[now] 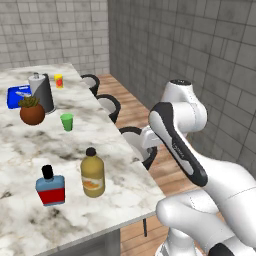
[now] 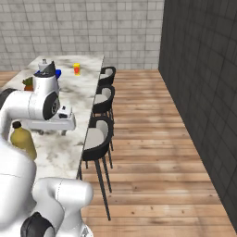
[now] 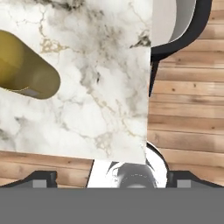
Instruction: Place the drinks on the dining counter in a tight cluster.
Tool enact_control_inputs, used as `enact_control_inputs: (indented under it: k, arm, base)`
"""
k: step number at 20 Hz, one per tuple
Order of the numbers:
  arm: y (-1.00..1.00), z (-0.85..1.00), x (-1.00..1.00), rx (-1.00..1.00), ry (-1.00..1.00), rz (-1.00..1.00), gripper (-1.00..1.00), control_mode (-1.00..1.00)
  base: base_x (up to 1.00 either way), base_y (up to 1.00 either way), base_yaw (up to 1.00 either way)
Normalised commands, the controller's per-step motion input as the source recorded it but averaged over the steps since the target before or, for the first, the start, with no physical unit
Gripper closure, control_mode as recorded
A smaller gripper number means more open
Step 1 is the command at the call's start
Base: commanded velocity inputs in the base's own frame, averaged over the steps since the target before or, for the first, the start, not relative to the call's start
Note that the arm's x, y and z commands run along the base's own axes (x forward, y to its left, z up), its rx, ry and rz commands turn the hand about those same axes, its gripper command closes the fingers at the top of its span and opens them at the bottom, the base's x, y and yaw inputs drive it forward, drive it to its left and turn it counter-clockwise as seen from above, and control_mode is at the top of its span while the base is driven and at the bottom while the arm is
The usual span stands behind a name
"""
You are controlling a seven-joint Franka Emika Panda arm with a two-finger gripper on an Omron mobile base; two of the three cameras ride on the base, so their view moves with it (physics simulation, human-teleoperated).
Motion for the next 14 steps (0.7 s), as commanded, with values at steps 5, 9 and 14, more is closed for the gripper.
enact_control_inputs:
  k: [5, 9, 14]
  arm:
    - [-0.52, 0.31, 0.08, 0.0, 0.04, 0.0, -1.0, -1.0]
    - [-0.42, 0.18, -0.28, 0.0, 0.0, -0.05, -1.0, -1.0]
    - [-0.17, 0.29, -0.41, 0.0, -0.01, -0.07, -1.0, -1.0]
  base:
    - [0.0, 0.0, 0.0]
    - [0.0, 0.0, 0.0]
    - [0.0, 0.0, 0.0]
